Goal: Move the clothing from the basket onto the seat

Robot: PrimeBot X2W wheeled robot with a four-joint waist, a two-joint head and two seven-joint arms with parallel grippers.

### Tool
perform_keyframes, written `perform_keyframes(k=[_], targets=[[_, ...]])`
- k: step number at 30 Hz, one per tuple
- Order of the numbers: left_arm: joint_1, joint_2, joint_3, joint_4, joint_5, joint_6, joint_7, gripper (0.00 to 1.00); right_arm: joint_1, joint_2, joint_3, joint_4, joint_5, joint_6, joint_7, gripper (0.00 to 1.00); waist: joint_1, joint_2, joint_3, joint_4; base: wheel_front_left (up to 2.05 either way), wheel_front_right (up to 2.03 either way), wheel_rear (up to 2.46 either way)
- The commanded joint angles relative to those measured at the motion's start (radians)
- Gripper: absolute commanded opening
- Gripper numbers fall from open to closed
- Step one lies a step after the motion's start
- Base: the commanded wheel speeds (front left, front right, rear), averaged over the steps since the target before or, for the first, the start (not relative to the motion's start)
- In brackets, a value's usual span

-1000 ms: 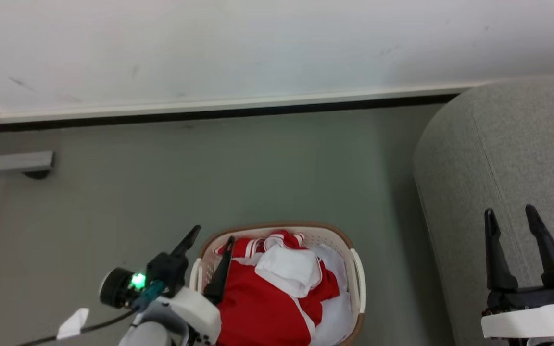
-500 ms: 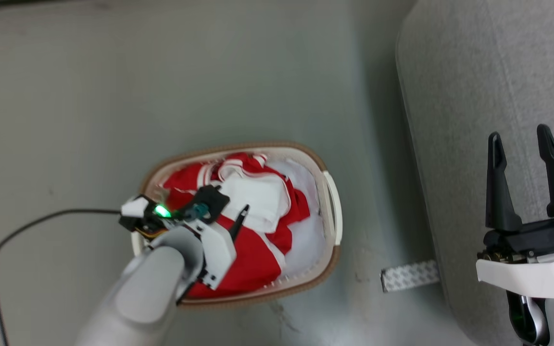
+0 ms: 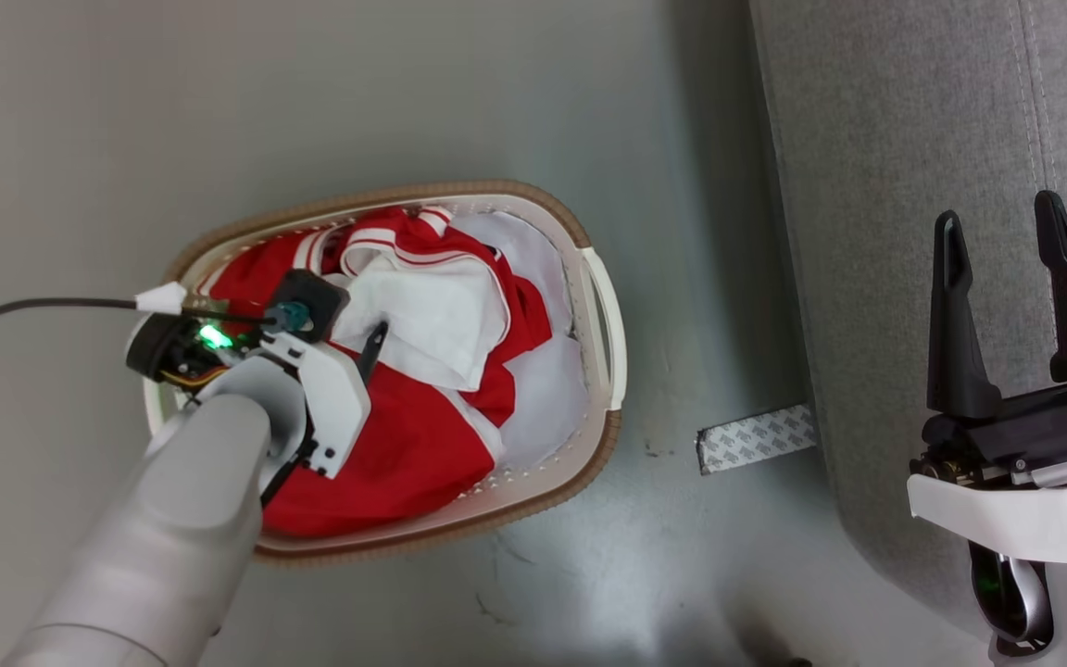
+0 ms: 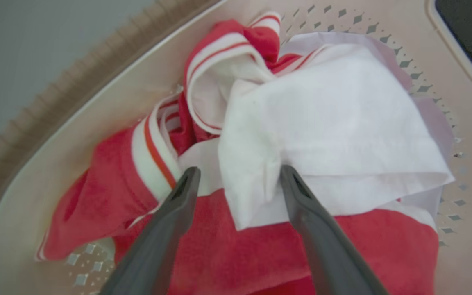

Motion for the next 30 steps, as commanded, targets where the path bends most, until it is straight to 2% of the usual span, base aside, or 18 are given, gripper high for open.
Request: perform_keyframes(k=[1,7,8,9,11,12,19,24,30], targets=[[-0.016,0.005,-0.005,0.008,-0.015,-0.001,-0.004,1.00,-0.010,0.003,0.002,0.000,-0.005,-0.002,0.000,1.00,-0.0002,0.0000,0.012,-0.009,0.00,0.00,0.00],[-0.054,-0.004,-0.047,0.043,-0.055,-0.001,-0.022,1.00,-0.013,0.007,0.010,0.008,0.002,-0.002,0.000,1.00,-0.0002,0.0000,0.029,-0.022,0.00,0.00,0.00],[-0.059,-0.005,-0.054,0.047,-0.062,-0.001,-0.025,0.96,-0.014,0.008,0.010,0.009,0.004,-0.002,0.000,1.00,-0.0002,0.0000,0.031,-0.024,0.00,0.00,0.00],[-0.063,-0.006,-0.060,0.053,-0.066,-0.001,-0.028,0.77,-0.015,0.008,0.010,0.010,0.006,-0.002,0.000,1.00,-0.0002,0.0000,0.032,-0.026,0.00,0.00,0.00],[-0.069,-0.008,-0.074,0.067,-0.077,-0.001,-0.030,0.18,-0.016,0.008,0.010,0.012,0.007,-0.002,0.000,1.00,-0.0002,0.0000,0.032,-0.030,0.00,0.00,0.00],[-0.071,-0.010,-0.080,0.072,-0.079,-0.001,-0.036,0.00,-0.017,0.008,0.010,0.014,0.008,-0.002,0.000,1.00,-0.0002,0.0000,0.031,-0.031,0.00,0.00,0.00],[-0.041,-0.050,-0.107,0.078,-0.143,-0.001,-0.102,0.00,0.005,0.009,-0.016,0.038,0.020,-0.002,0.000,1.00,-0.0002,0.0000,-0.025,-0.005,0.00,0.00,0.00],[0.034,-0.097,-0.113,0.037,-0.209,-0.001,-0.155,0.00,0.046,0.008,-0.035,0.065,0.007,-0.002,0.000,1.00,-0.0002,0.0000,-0.138,0.051,0.00,0.00,0.00],[0.164,-0.132,-0.196,-0.076,-0.261,-0.001,-0.172,0.00,0.112,0.002,-0.060,0.100,-0.005,-0.002,0.001,1.00,-0.0002,0.0000,-0.304,0.137,0.00,0.00,0.00]])
